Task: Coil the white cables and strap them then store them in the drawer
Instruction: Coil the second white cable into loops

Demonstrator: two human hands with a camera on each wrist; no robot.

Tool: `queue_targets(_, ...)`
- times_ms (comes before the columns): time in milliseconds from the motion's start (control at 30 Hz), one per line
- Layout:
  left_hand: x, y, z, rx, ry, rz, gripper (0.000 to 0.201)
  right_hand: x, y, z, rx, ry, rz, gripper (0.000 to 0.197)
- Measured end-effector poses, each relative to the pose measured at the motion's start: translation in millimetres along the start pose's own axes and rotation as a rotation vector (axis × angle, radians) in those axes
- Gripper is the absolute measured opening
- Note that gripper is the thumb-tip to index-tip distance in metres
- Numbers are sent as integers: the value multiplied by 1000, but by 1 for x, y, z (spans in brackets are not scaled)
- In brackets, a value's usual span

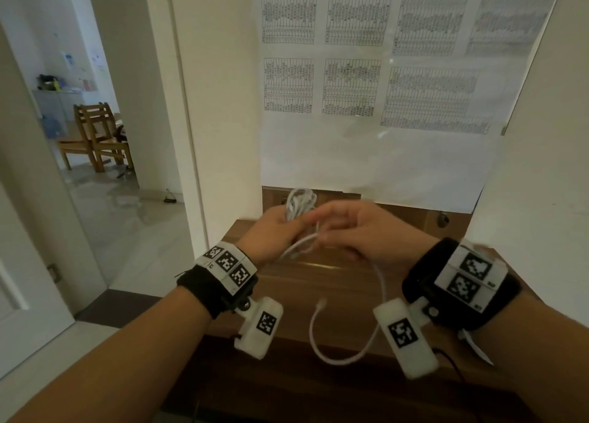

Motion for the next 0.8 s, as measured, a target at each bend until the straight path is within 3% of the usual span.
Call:
queue_targets(167, -5, -7, 26, 178, -603, -103, 50, 5, 8, -47, -311, -3, -127, 13)
queue_targets(333, -14, -16, 40, 263, -556, -141, 44, -3, 5, -73, -538, -59, -162, 3)
queue_targets(400, -18, -15, 37, 249, -659, -134, 40, -12, 1, -86, -622, -19, -134, 11)
queue_targets(533, -21, -14, 34, 252, -939, -183, 44, -25, 3, -78, -480, 99, -98, 13)
queue_targets(667, -24, -7, 20, 239, -1236, -220, 48, -34, -2, -74, -476, 126, -103, 18)
queue_targets(800, -32, -4, 22, 240, -1257, -191, 44, -39, -5, -64, -464, 64, -77, 11)
Point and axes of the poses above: each hand's wrist, its own y-axis towards the middle knuckle, its own z-axis out of the palm, x = y × z, the point moved 9 cm from there along y, towards the middle knuckle, and after that the axes turned 1 degree about -y, right-handed, at the moved point
